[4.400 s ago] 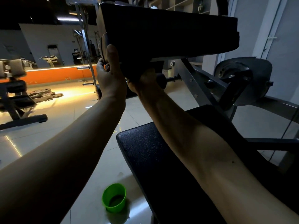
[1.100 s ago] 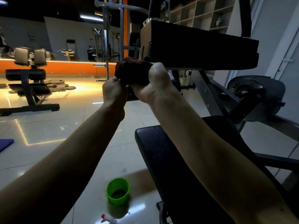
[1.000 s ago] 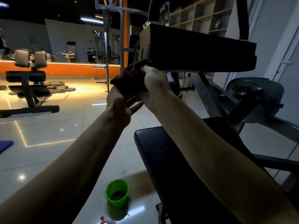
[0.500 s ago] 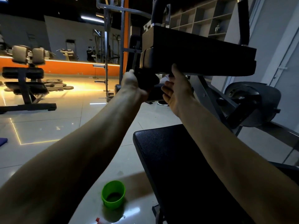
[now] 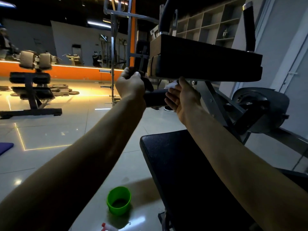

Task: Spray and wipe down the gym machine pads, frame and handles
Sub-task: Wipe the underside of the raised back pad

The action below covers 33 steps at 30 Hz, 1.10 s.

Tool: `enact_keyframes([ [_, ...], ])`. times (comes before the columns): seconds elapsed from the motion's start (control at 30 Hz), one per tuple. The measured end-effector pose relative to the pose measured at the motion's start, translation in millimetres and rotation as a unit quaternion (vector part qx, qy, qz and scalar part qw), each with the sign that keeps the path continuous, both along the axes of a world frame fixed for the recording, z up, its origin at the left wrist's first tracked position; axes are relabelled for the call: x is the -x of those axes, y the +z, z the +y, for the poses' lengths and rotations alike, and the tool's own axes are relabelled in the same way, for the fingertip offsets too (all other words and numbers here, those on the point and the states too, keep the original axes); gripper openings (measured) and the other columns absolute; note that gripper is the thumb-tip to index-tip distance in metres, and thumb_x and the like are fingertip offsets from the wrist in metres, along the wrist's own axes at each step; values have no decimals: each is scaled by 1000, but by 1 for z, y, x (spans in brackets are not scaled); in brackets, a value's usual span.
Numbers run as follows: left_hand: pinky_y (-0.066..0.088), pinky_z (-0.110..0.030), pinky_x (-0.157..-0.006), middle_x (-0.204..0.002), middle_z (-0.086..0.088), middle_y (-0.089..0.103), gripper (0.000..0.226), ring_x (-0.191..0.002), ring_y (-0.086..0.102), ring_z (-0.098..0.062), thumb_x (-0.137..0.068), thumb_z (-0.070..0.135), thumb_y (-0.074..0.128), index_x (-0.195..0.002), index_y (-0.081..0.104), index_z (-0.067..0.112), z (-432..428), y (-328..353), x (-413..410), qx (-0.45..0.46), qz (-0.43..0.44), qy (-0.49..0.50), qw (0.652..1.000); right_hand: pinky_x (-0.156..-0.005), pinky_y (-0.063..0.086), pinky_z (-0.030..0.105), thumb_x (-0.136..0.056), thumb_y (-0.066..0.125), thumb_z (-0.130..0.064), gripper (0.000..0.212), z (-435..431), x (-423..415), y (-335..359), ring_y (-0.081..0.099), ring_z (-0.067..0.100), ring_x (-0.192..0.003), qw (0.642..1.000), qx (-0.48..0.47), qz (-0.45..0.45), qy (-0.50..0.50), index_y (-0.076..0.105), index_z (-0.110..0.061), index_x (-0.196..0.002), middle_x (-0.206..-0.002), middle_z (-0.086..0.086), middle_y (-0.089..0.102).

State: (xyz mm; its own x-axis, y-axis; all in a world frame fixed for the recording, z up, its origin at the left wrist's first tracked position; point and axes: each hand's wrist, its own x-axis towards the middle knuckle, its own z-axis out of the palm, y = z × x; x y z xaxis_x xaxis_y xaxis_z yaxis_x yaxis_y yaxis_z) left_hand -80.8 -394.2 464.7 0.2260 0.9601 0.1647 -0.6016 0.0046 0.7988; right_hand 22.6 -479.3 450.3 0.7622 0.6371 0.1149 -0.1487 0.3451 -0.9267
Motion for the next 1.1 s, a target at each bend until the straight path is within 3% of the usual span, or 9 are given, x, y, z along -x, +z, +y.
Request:
enact_keyframes([
  [0.1,61,-44,-90,-108,0,61,36,-99,62,-17,-103,9,55,-137,57,19,22,20,-12,-28,58,-16,998,-82,63,37,-104,59,-41,43,1,-3,6,71,25,-110,1000,-2,8,25,62,-11,-134,-124,11,70],
  [0.2,60,-41,-94,-124,-3,64,38,-114,63,-19,-100,3,56,-136,60,15,27,22,-20,-113,124,18,986,-88,62,38,-107,55,-36,28,3,-2,11,71,23,-110,1000,-7,-6,24,63,-13,-119,-124,10,71],
  [0.37,50,-19,-104,-141,-11,62,48,-133,56,-19,-94,-7,54,-141,57,4,-2,6,-22,-363,167,181,898,-83,62,35,-108,51,-39,32,1,0,9,72,21,-108,999,-9,-13,49,60,-15,-129,-131,8,70],
  [0.57,58,-38,-99,-148,-16,55,55,-126,63,-28,-100,22,48,-153,44,7,-23,-23,-24,-536,240,284,758,-108,49,50,-107,44,-50,48,-17,1,14,64,32,-126,986,-58,-6,159,61,-19,-139,-131,11,70],
  [0.67,44,-57,-113,-161,-18,37,70,-149,37,-35,-101,25,50,-160,20,5,-41,-44,-35,-623,258,209,709,-112,46,52,-105,49,-49,49,-28,3,9,63,31,-128,968,-139,44,204,61,-17,-139,-137,14,67],
  [0.8,16,-65,-122,-167,-26,15,90,-157,7,-39,-94,37,58,-158,15,-9,-41,-46,-27,-625,245,222,707,-100,57,45,-98,68,-36,27,-35,6,1,72,19,-108,993,-112,-19,-24,65,-19,-118,-117,3,74],
  [0.9,23,-46,-126,-168,-22,17,74,-158,13,-28,-94,28,48,-157,26,-4,-28,-41,-14,-579,212,227,753,-85,55,16,-102,64,-22,36,-27,12,7,63,-6,-105,903,-168,-341,-203,49,-17,-134,-125,-3,61],
  [1.0,38,-1,-94,-147,-17,54,50,-130,44,9,-100,7,45,-150,45,2,-18,-26,-13,-416,204,201,863,-110,50,33,-100,65,-15,38,18,5,9,52,27,-138,737,-141,-612,-249,55,-8,-136,-147,20,53],
  [1.1,46,-8,-64,-90,3,65,22,-77,63,8,-101,-1,47,-116,62,-5,-6,-22,-26,-416,196,188,868,-125,26,35,-97,69,-11,38,42,-12,8,32,43,-151,634,-71,-714,-288,65,-8,-135,-156,18,48],
])
